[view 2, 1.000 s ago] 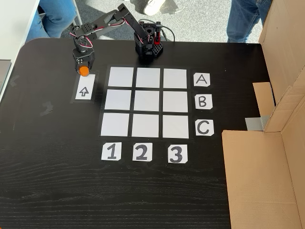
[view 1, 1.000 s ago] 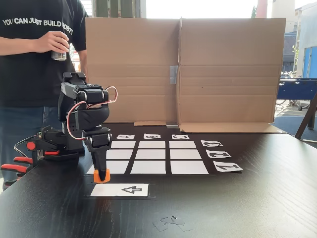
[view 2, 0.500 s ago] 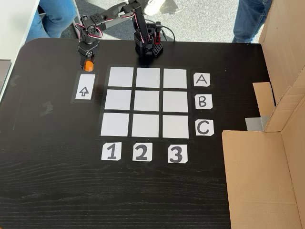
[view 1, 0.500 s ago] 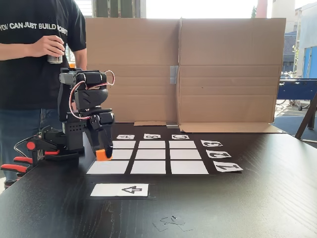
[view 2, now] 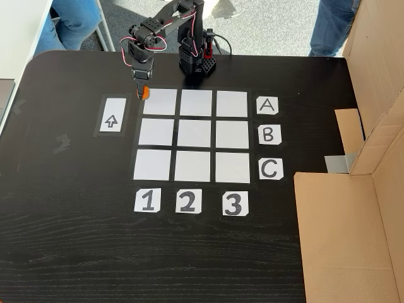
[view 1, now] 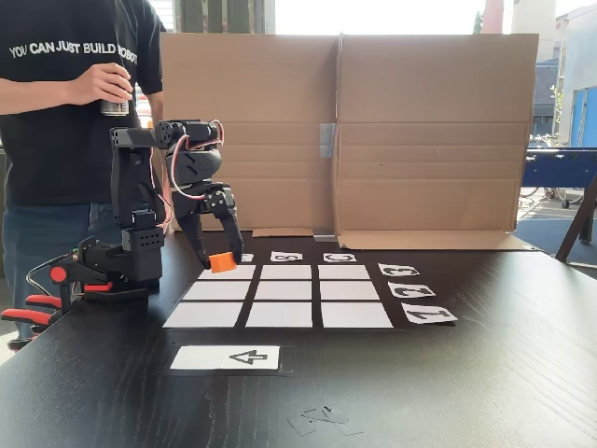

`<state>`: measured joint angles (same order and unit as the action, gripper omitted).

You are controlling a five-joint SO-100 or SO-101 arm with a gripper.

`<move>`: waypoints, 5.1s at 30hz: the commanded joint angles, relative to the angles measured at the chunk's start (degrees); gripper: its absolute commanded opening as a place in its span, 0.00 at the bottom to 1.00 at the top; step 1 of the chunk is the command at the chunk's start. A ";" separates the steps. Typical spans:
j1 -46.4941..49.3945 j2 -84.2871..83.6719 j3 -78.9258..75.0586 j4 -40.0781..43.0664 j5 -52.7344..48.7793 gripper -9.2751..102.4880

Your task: Pick up the round, orange token and place it in the grid on square A2.

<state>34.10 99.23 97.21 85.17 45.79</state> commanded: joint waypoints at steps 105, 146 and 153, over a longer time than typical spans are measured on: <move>-8.26 53.53 49.13 -49.75 -1.76 0.58; 52.03 80.77 70.14 -55.20 31.64 0.08; 55.90 87.63 77.08 -53.35 31.64 0.08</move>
<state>89.03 184.48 173.41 30.67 77.17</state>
